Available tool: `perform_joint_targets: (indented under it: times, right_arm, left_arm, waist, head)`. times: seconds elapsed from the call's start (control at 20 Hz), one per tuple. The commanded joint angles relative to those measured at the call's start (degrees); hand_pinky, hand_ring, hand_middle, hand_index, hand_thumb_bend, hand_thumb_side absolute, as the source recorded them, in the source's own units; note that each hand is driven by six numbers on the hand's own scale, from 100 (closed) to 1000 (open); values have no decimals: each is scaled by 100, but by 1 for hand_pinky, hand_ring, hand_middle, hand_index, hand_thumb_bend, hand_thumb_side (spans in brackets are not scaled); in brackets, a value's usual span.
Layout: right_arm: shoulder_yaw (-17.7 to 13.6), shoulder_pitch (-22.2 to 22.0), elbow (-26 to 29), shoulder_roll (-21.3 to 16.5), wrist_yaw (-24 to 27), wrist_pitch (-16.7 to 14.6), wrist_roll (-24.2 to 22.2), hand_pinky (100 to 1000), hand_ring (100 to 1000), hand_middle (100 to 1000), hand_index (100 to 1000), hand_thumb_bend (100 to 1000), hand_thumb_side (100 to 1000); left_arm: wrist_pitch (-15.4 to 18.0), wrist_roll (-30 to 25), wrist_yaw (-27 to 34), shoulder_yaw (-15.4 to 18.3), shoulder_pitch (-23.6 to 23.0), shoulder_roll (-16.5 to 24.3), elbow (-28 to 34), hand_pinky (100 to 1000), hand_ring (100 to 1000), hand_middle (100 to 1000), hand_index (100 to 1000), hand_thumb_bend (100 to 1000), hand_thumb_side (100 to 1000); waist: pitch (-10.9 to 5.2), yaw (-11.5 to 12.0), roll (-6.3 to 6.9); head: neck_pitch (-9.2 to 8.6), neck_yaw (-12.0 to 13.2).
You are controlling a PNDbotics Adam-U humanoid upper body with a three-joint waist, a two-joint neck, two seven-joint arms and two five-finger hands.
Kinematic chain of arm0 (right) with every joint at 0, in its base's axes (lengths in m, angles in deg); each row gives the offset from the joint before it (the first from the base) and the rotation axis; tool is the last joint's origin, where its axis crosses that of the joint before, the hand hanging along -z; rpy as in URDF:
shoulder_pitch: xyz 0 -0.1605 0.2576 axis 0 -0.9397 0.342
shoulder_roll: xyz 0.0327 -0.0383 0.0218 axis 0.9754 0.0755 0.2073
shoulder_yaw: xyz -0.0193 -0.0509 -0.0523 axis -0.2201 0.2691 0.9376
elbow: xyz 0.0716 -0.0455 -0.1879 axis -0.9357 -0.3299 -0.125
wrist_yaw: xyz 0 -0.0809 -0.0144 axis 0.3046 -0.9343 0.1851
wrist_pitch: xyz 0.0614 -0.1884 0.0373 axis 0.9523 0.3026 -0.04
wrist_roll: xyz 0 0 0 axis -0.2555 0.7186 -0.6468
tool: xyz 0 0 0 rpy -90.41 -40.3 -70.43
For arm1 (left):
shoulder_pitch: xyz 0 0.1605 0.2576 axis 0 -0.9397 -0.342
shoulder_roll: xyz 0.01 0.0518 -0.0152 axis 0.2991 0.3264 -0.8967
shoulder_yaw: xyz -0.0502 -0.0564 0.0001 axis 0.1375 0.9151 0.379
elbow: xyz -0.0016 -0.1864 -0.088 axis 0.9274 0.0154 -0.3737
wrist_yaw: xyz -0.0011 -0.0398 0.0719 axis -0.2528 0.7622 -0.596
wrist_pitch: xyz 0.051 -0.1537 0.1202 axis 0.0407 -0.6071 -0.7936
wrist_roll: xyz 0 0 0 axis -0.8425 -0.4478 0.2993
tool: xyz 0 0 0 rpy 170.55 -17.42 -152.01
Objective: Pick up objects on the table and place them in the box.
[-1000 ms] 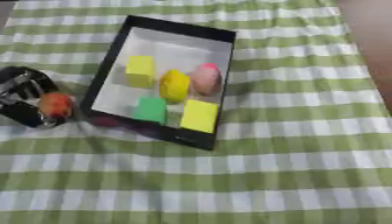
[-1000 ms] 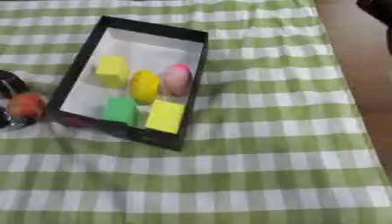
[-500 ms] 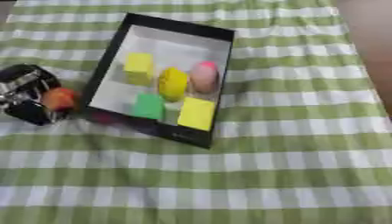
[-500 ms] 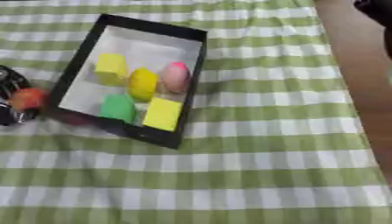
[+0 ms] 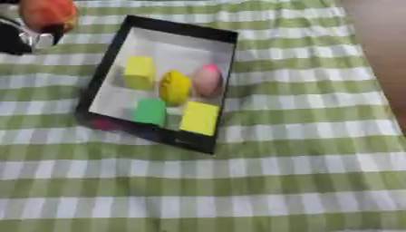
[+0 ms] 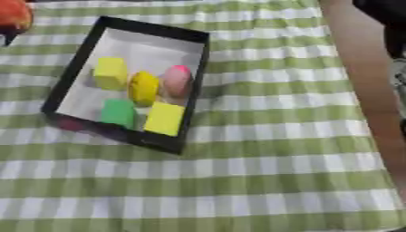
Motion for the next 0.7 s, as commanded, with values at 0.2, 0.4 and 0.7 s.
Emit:
perform_joint_targets:
  times: [0.2, 0.4, 0.7]
  right_arm:
    - [-6, 187, 102, -272, 50, -12, -42, 916, 795, 677, 773, 430, 273]
    - [34, 266, 102, -258, 54, 1, -90, 916, 795, 677, 772, 432, 272]
    - [35, 265, 102, -219, 57, 21, -78, 916, 795, 676, 772, 434, 273]
  left_arm:
    - [616, -204, -800, -523, 948, -1140, -1390, 678, 623, 591, 622, 355, 100]
    - [1141, -106, -1320, -659, 1102, -1712, -2266, 680, 626, 594, 626, 373, 100]
    - [1614, 30, -1861, -615, 1010, -2195, -3276, 685, 635, 612, 655, 406, 100]
  waist:
    - [-250, -13, 10]
    - [-226, -76, -7]
    - [-191, -106, -23]
  head:
    - [-16, 25]
    - [-16, 52]
    - [-16, 17]
